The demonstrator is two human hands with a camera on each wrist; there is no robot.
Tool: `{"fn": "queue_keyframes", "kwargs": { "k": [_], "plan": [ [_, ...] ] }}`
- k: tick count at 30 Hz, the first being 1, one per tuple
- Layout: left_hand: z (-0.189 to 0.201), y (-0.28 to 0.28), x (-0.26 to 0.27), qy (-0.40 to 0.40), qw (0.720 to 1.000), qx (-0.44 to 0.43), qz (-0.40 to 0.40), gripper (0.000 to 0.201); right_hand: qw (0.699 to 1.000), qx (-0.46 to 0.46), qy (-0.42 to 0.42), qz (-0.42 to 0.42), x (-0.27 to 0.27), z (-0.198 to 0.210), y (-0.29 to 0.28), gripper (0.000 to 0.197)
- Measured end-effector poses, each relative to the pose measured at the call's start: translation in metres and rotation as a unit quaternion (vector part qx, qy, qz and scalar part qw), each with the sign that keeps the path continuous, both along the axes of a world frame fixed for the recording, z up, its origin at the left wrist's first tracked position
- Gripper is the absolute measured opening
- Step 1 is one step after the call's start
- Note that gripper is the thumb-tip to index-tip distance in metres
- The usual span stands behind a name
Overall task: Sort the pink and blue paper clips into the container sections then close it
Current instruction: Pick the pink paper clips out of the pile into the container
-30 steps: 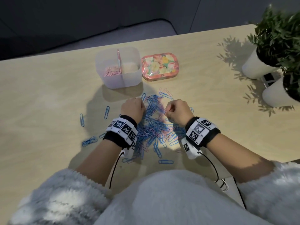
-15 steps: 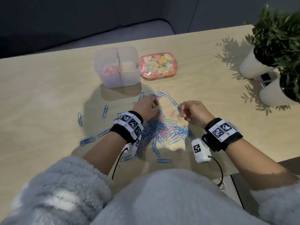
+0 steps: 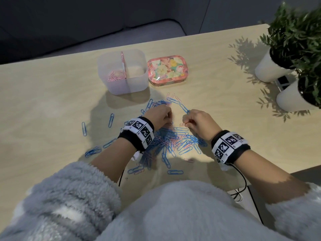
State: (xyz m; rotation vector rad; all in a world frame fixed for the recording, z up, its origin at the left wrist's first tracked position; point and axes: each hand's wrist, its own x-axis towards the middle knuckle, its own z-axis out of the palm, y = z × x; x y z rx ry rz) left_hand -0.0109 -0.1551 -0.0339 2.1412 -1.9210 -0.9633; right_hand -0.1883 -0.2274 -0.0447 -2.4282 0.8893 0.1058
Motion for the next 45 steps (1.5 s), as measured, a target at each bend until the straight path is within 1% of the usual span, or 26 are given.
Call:
{"fn": "queue_keyframes", "kwargs": {
  "k": [4, 7, 9, 11, 12, 13, 14, 15, 17, 20, 23, 25, 27, 28, 29, 30, 31, 33, 35, 36, 37, 38, 39, 40, 42, 45],
  "plan": [
    [-0.003, -0.002, 0.004, -0.026, 0.999, 0.005, -0.023, 0.019, 1.0, -0.002, 0.009, 0.006, 0.0, -0.005, 0.0, 0.002],
    [-0.003, -0.007, 0.003, -0.013, 1.0, -0.022, 0.012, 0.019, 0.999, -0.044, 0.027, 0.015, 0.0, -0.007, 0.004, 0.004],
    [-0.001, -0.01, 0.004, -0.013, 0.999, -0.04, 0.032, 0.018, 0.999, -0.051, 0.011, 0.012, -0.001, -0.008, 0.006, 0.007],
    [0.0, -0.009, 0.007, -0.018, 0.998, -0.053, 0.042, 0.021, 0.999, -0.009, -0.029, -0.02, -0.003, -0.006, 0.004, 0.012],
    [0.001, -0.007, 0.01, -0.016, 0.997, -0.062, 0.046, 0.022, 0.997, 0.029, -0.056, -0.051, -0.005, -0.005, 0.001, 0.02],
    [0.001, -0.005, 0.011, -0.012, 0.996, -0.071, 0.047, 0.022, 0.989, 0.067, -0.095, -0.09, -0.007, -0.003, -0.001, 0.025],
    [0.001, -0.001, 0.012, -0.005, 0.996, -0.076, 0.042, 0.021, 0.973, 0.116, -0.138, -0.143, -0.007, 0.0, -0.003, 0.023],
    [0.001, 0.003, 0.012, 0.0, 0.997, -0.074, 0.031, 0.019, 0.95, 0.167, -0.18, -0.194, -0.009, 0.003, -0.007, 0.017],
    [-0.001, 0.011, 0.01, -0.001, 0.998, -0.062, -0.003, 0.018, 0.89, 0.268, -0.246, -0.275, -0.01, 0.008, -0.013, 0.022],
    [-0.007, 0.019, 0.004, -0.042, 0.996, -0.064, -0.041, 0.018, 0.778, 0.41, -0.322, -0.349, -0.009, 0.019, -0.021, 0.019],
    [-0.01, 0.019, 0.003, -0.061, 0.995, -0.074, -0.038, 0.018, 0.661, 0.549, -0.331, -0.391, -0.006, 0.024, -0.024, 0.023],
    [-0.011, 0.019, 0.003, -0.086, 0.992, -0.078, -0.05, 0.02, 0.591, 0.614, -0.317, -0.417, -0.002, 0.025, -0.022, 0.024],
    [-0.013, 0.019, 0.002, -0.119, 0.987, -0.083, -0.07, 0.021, 0.539, 0.655, -0.312, -0.428, 0.002, 0.023, -0.018, 0.023],
    [-0.013, 0.02, 0.002, -0.125, 0.986, -0.082, -0.075, 0.02, 0.526, 0.673, -0.304, -0.422, 0.003, 0.022, -0.015, 0.023],
    [-0.014, 0.02, 0.003, -0.116, 0.987, -0.08, -0.071, 0.018, 0.53, 0.686, -0.288, -0.408, 0.005, 0.02, -0.012, 0.022],
    [-0.013, 0.021, 0.004, -0.089, 0.992, -0.074, -0.051, 0.016, 0.552, 0.686, -0.262, -0.394, 0.007, 0.019, -0.01, 0.023],
    [-0.01, 0.022, 0.006, -0.047, 0.996, -0.069, -0.015, 0.013, 0.598, 0.667, -0.227, -0.382, 0.01, 0.016, -0.007, 0.027],
    [-0.005, 0.025, 0.013, 0.035, 0.995, -0.066, 0.064, 0.01, 0.729, 0.562, -0.163, -0.354, 0.015, 0.008, 0.002, 0.036],
    [-0.002, 0.027, 0.021, 0.093, 0.986, -0.072, 0.115, 0.01, 0.864, 0.397, -0.136, -0.279, 0.022, 0.0, 0.011, 0.033],
    [-0.001, 0.029, 0.025, 0.118, 0.982, -0.07, 0.132, 0.011, 0.917, 0.308, -0.119, -0.224, 0.025, -0.003, 0.014, 0.027],
    [0.0, 0.03, 0.029, 0.143, 0.976, -0.068, 0.149, 0.011, 0.953, 0.228, -0.097, -0.174, 0.028, -0.003, 0.016, 0.018],
    [0.0, 0.032, 0.033, 0.169, 0.969, -0.065, 0.171, 0.01, 0.974, 0.169, -0.069, -0.135, 0.032, -0.002, 0.017, 0.008],
    [0.0, 0.034, 0.038, 0.2, 0.958, -0.061, 0.195, 0.007, 0.986, 0.122, -0.044, -0.106, 0.036, 0.002, 0.019, 0.008],
    [0.0, 0.036, 0.042, 0.231, 0.947, -0.058, 0.216, 0.008, 0.993, 0.084, -0.025, -0.076, 0.04, 0.005, 0.021, 0.015],
    [0.0, 0.041, 0.049, 0.279, 0.928, -0.061, 0.239, 0.018, 1.0, 0.016, 0.0, -0.01, 0.046, 0.007, 0.024, 0.022],
    [0.002, 0.046, 0.051, 0.3, 0.918, -0.059, 0.253, 0.009, 0.997, -0.049, 0.025, 0.045, 0.048, 0.006, 0.026, 0.02]
  ]
}}
